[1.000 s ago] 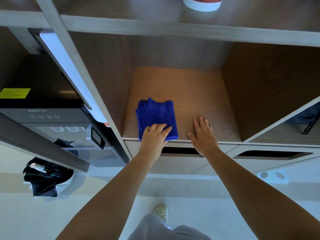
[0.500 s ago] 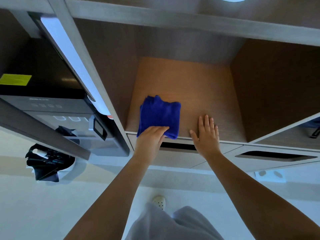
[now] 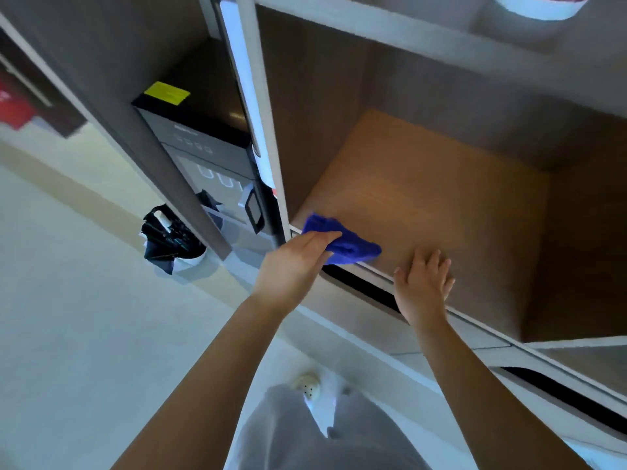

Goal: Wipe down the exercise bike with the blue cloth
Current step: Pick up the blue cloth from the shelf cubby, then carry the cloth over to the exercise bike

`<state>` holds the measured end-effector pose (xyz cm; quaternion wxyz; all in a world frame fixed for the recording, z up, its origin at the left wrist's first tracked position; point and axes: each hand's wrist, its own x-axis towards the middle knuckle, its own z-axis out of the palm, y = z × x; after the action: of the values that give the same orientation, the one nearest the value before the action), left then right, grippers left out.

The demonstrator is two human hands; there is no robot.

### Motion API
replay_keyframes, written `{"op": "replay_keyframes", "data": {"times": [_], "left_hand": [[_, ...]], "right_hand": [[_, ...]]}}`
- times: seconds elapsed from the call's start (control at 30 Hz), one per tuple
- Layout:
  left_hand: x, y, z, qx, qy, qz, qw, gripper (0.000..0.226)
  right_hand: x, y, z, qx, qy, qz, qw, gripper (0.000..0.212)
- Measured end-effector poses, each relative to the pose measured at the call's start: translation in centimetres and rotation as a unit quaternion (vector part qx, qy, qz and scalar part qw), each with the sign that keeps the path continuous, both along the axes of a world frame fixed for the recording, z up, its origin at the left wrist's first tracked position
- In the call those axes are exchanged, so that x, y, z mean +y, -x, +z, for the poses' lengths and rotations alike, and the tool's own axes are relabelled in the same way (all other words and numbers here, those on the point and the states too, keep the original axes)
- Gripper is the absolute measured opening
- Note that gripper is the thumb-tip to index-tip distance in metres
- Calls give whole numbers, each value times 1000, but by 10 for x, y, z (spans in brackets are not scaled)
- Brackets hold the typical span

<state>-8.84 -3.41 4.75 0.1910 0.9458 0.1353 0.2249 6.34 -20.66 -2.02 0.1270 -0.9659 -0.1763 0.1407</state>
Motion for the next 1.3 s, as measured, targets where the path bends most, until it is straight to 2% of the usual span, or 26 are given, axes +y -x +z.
{"op": "replay_keyframes", "data": {"times": [0.13,0.23,0.37,0.5,0.77,1.13,1.3], "left_hand": [[-24,32,22,47,67,139,987,30],[-41,64,30,86,99,229,965,34],[-60,116,37,70,130,337,930,29],[-74,170,39,16,196,444,874,23],[-83,296,56,-55,196,582,787,19],[-82,521,62,-147,197,719,650,16],[-97,611,74,-169,195,779,572,14]], "right_hand": [[9,27,19,60,-147,144,977,50],[18,50,33,35,-190,257,947,45],[33,84,48,23,-235,372,898,38],[50,126,62,35,-248,462,851,37],[103,248,92,56,-231,623,745,39],[184,503,106,77,-237,763,596,35],[203,612,104,60,-243,796,551,36]]}}
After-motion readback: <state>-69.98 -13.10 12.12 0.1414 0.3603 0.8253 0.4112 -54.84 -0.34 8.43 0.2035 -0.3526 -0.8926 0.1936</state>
